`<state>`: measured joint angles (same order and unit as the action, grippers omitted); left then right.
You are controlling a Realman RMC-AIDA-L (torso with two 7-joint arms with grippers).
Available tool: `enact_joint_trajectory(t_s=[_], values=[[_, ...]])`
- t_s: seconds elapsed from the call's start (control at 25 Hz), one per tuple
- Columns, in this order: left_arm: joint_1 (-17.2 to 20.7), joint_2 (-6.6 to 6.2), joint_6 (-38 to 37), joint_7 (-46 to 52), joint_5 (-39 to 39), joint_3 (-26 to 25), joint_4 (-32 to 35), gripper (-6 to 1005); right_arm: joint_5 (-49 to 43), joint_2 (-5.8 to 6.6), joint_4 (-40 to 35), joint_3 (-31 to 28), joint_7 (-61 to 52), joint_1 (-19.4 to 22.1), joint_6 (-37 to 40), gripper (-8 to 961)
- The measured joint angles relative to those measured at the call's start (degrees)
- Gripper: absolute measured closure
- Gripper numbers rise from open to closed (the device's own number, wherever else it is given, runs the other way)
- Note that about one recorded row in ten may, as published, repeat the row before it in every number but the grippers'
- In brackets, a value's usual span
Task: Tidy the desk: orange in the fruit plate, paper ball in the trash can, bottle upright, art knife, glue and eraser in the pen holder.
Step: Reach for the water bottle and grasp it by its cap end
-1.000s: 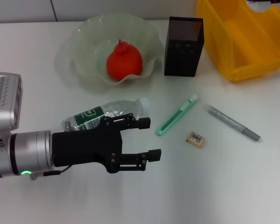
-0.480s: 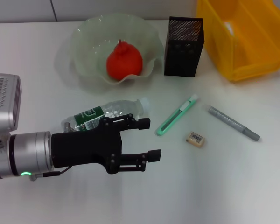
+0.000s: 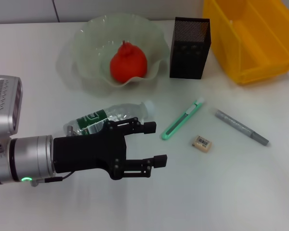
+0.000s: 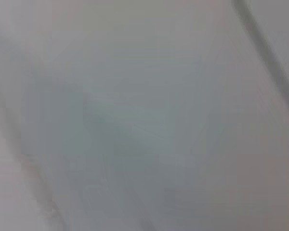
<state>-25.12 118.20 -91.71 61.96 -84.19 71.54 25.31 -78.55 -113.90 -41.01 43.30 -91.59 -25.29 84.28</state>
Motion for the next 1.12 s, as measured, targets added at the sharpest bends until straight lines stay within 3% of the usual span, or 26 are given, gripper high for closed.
enact_joint_trajectory(t_s=[0.04, 0.08, 0.24, 0.28, 0.32, 0.48, 0.72, 0.84, 1.12], values=[[0.00, -0.01, 0.00, 0.00, 0.00, -0.01, 0.00, 193, 1.71, 1.05, 2.92, -0.01, 2.30, 0.43, 4.92, 156], [-0.01, -0.02, 0.00, 0.00, -0.01, -0.03, 0.00, 193, 1.48, 2.93, 7.34, 0.28, 5.69, 1.11, 11.87, 156], [-0.28, -0.12, 0.00, 0.10, -0.01, -0.09, 0.00, 193, -6.63, 4.29, 9.99, 0.41, 9.66, 1.92, 18.12, 156], [-0.35, -0.24, 0.00, 0.34, -0.01, -0.13, 0.00, 193, -13.48, 4.14, 9.83, 0.24, 12.00, 2.56, 19.51, 156], [-0.35, -0.24, 0.00, 0.34, -0.01, -0.13, 0.00, 193, -13.48, 4.14, 9.83, 0.24, 12.00, 2.56, 19.51, 156], [-0.48, -0.65, 0.56, 1.05, -0.03, -0.19, 0.04, 193, -22.98, 3.07, 9.90, 0.01, 16.94, 3.69, 18.37, 156], [-1.14, -0.85, 2.17, 1.22, -0.38, -0.71, 0.00, 194, -29.76, -1.35, 6.81, 0.01, 26.34, 7.31, 11.31, 156], [-1.48, -0.86, 2.59, 1.74, -0.46, -0.79, 0.05, 194, -30.70, -2.98, 5.24, 0.01, 28.88, 8.80, 9.03, 156], [-5.84, -0.69, 4.28, 8.05, -0.47, -1.05, 2.17, 194, -31.00, -3.45, 5.16, -1.48, 29.93, 9.39, 8.43, 157]])
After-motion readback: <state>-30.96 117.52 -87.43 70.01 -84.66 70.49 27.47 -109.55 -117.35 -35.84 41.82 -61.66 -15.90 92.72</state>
